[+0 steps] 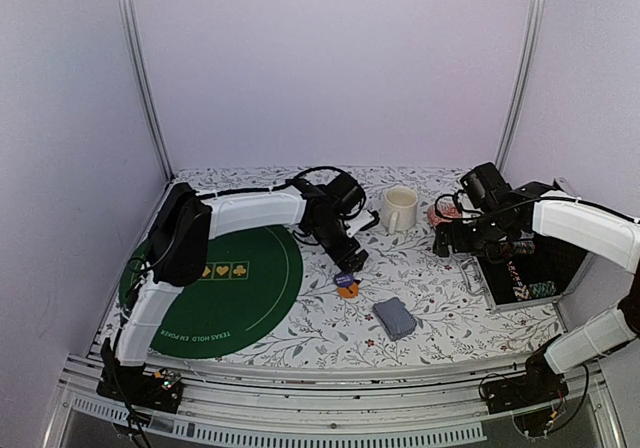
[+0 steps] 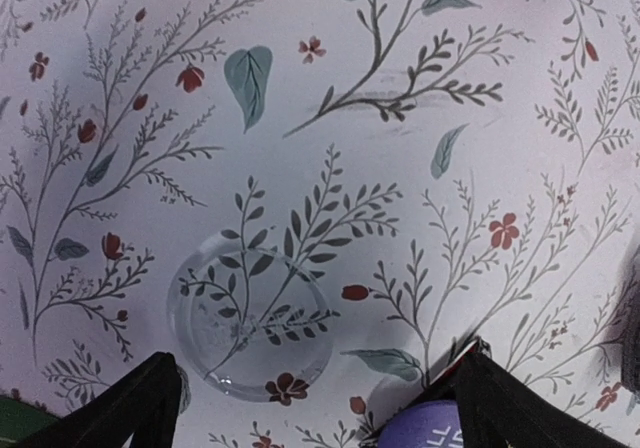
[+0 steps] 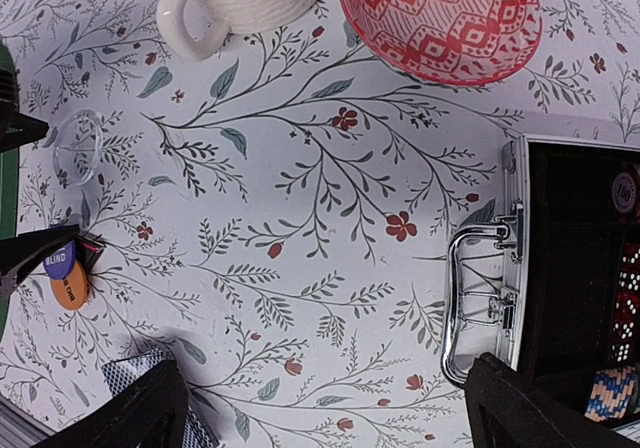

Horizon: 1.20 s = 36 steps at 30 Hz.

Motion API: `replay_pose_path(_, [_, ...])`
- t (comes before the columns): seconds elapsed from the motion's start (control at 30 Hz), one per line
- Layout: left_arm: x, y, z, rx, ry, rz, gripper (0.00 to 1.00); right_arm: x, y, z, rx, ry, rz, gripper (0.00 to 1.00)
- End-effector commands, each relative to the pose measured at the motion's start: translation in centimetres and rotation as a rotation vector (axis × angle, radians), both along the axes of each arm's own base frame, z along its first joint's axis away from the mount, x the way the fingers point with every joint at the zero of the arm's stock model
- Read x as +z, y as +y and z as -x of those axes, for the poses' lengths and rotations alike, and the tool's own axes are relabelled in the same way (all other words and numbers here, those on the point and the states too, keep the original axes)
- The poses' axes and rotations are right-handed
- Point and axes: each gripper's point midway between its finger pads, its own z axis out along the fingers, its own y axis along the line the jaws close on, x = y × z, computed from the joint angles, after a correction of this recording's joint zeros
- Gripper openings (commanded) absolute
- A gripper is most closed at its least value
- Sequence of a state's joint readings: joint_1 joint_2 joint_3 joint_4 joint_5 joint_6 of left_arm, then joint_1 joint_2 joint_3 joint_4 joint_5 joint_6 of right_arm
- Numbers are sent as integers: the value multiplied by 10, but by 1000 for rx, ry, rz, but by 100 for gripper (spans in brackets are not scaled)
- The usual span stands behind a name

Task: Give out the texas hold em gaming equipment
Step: Adjust the dealer button at the center of the board.

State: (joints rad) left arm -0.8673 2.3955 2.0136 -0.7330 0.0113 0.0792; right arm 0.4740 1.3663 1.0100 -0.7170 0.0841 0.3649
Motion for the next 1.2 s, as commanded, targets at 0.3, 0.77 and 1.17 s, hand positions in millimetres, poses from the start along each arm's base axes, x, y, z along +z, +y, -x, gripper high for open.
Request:
replay_pose_path(0.3, [-27,13,-36,-69,14,-102,98,13,5,-4,22,-48,-28,99])
replay_pose_path(0.77, [-56,35,-14,-91,118,-145,80,18,3,-7,26,-57,-8,99])
replay_pose_path(1.17, [-39,29,-20,-79,75,-114,39,24,3,-8,27,-67,-10,99])
